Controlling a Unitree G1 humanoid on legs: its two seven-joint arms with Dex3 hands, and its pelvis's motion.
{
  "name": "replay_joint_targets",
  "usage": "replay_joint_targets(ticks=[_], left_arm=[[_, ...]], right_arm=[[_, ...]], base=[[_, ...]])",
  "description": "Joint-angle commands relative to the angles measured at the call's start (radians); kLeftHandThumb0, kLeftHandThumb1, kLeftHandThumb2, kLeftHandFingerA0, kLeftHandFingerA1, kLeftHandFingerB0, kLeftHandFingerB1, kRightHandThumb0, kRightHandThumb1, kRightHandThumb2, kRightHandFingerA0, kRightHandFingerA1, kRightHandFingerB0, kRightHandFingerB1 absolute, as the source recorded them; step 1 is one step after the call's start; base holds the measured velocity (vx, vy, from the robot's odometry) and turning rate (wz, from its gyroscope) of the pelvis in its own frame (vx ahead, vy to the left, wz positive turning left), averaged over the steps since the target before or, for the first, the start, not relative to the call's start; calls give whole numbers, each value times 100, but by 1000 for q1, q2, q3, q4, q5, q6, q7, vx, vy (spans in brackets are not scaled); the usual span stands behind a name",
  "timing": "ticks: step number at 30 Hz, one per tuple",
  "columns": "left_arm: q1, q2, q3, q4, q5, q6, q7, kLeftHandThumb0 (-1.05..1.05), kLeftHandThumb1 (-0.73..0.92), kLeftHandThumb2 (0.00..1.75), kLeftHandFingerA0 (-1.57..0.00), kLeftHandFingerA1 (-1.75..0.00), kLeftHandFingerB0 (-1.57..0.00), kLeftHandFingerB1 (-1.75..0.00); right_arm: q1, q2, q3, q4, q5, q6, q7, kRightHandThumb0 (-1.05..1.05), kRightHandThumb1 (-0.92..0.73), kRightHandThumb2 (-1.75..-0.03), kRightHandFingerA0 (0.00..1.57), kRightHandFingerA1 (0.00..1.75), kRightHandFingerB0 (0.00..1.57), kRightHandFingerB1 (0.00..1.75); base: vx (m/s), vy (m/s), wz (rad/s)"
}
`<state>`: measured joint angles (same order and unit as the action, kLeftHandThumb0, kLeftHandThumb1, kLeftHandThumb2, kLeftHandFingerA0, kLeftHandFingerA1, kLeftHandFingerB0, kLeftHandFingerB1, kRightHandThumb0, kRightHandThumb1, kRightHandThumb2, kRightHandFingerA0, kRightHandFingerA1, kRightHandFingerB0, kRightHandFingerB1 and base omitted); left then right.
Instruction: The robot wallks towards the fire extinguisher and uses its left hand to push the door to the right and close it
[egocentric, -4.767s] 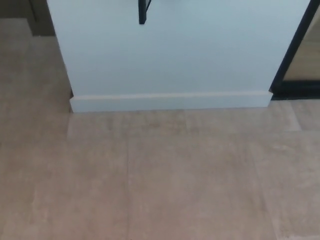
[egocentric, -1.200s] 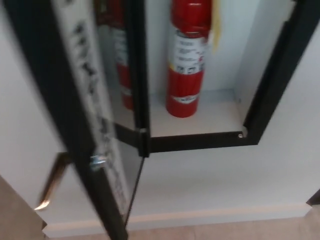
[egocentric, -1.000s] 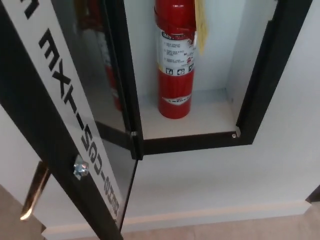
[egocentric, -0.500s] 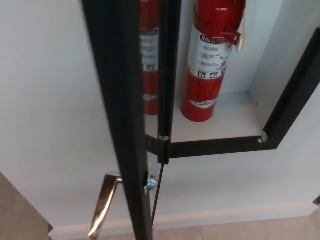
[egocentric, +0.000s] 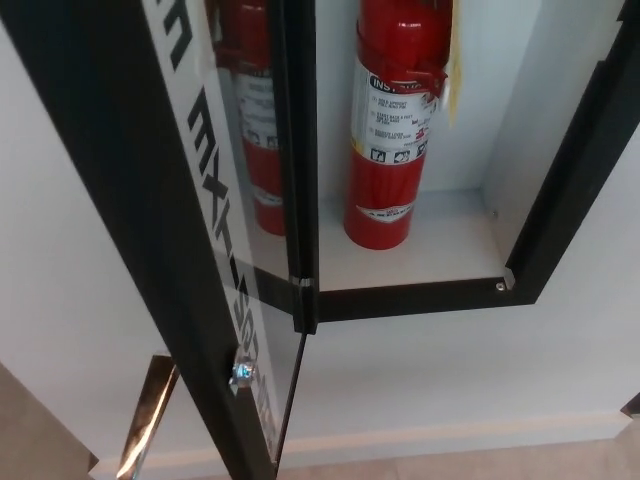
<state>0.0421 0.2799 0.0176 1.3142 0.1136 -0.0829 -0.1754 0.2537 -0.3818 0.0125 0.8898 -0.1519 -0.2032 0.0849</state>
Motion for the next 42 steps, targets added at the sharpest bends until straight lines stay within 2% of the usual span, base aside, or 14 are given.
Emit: replay_joint_targets(ticks=[1, 3, 13, 15, 18, 19, 22, 23, 25, 29, 32, 34, 35, 42], left_arm=[[-42, 32, 49, -23, -39, -42, -19, -53, 45, 54, -39, -52, -43, -36], [-62, 44, 45, -41, -28, -61, -30, -58, 39, 76, -36, -58, -36, -47], [-242, 186, -26, -161, 35, -114, -116, -57, 46, 55, -45, -54, -43, -36], [-315, 253, -81, -218, 87, -114, -157, -63, 37, 77, -43, -57, -33, -45], [-336, 274, -94, -249, 67, -101, -193, -60, 36, 76, -42, -57, -34, -46], [-365, 282, -102, -295, 62, -100, -210, -55, 45, 54, -49, -51, -44, -36], [-380, 288, -114, -336, 59, -104, -222, -56, 46, 55, -50, -50, -43, -36], [-388, 290, -123, -367, 63, -97, -230, -62, 39, 78, -45, -56, -36, -45], [-405, 289, -143, -413, 71, -81, -246, -53, 46, 54, -51, -49, -44, -36], [-444, 279, -192, -481, 95, -77, -282, -60, 38, 76, -49, -58, -37, -47], [-454, 277, -212, -516, 101, -62, -287, -60, 38, 76, -49, -58, -37, -47], [-494, 258, -250, -576, 120, -58, -308, -58, 47, 55, -51, -50, -44, -35], [-499, 255, -259, -590, 123, -54, -315, -62, 38, 78, -45, -58, -36, -47], [-500, 224, -297, -676, 116, -26, -356, -61, 37, 77, -47, -56, -38, -48]], right_arm=[[25, -28, -18, -100, 11, 51, 15, -62, -40, -76, 28, 54, 22, 42], [29, -28, -23, -122, 15, 65, 20, -62, -40, -75, 29, 54, 22, 42], [33, -17, -15, -163, -2, 99, 21, -60, -40, -75, 29, 53, 23, 42], [35, -25, -24, -164, 4, 91, 25, -60, -40, -75, 27, 52, 24, 42], [38, -29, -25, -171, 3, 90, 27, -61, -40, -75, 29, 54, 24, 43], [33, -38, -22, -178, -3, 97, 32, -62, -39, -76, 30, 55, 23, 42], [24, -41, -20, -171, -6, 96, 33, -63, -39, -76, 28, 55, 24, 43], [19, -39, -19, -164, -6, 93, 32, -57, -50, -56, 30, 43, 30, 31], [15, -37, -17, -156, -8, 90, 31, -56, -50, -56, 29, 43, 30, 31], [30, -40, -10, -179, -18, 90, 28, -60, -40, -75, 28, 53, 24, 42], [41, -40, -12, -199, -16, 98, 30, -60, -40, -75, 28, 53, 24, 42], [36, -35, -21, -170, -4, 96, 32, -64, -39, -76, 29, 53, 25, 42], [37, -35, -22, -169, -4, 96, 33, -61, -49, -56, 33, 47, 31, 31], [57, -32, -36, -196, 11, 94, 43, -58, -48, -55, 32, 48, 31, 34]], base=[[0, 0, 0], [0, 0, 0], [0, 0, 1], [0, 0, 0], [0, 0, 0], [0, 0, 0], [0, 0, 0], [0, 0, 0], [0, 0, 0], [0, 0, 0], [0, 0, 0], [0, 0, 0], [0, 0, 0], [0, 0, 0]])
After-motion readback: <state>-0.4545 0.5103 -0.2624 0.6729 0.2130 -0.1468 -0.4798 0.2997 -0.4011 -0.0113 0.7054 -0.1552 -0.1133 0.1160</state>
